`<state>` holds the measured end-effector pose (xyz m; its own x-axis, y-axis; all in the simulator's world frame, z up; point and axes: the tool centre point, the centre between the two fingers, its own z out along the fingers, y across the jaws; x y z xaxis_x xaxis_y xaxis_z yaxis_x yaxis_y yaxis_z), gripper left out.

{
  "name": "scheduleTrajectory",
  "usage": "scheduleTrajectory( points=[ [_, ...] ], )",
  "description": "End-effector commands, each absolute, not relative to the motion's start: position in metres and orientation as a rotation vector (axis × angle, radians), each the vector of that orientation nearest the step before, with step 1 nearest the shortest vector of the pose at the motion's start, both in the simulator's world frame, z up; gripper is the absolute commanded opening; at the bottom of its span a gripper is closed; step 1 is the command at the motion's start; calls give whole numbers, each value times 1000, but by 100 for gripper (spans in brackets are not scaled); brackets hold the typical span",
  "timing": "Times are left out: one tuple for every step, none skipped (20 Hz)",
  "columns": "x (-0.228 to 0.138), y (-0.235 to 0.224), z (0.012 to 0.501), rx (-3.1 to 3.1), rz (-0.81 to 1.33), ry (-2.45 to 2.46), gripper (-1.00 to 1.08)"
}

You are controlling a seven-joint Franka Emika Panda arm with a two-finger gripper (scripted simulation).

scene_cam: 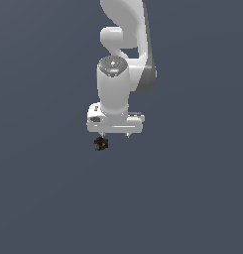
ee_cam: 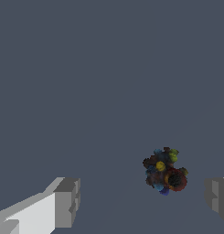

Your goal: Pick up the object and move it to a goal position.

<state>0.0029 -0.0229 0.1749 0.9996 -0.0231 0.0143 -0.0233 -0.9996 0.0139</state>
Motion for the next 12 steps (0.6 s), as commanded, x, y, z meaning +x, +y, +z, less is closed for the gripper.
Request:
scheduleTrajectory(
  points=[
    [3,-23,175,3127,22,-36,100],
    [3,-24,175,3127,23,-36,100],
    [3,-26,176,3125,27,-37,100],
    [4,-29,178,3123,33,-38,100],
    [5,-33,181,3120,40,-38,100],
    [5,-38,183,3117,49,-36,100],
    [6,-42,186,3113,57,-32,100],
    [7,-45,188,3111,62,-27,100],
    [7,-46,190,3109,66,-21,100],
    [7,-47,191,3108,67,-17,100],
    [7,-47,191,3108,68,-14,100],
    [7,-47,191,3108,68,-12,100]
  ],
)
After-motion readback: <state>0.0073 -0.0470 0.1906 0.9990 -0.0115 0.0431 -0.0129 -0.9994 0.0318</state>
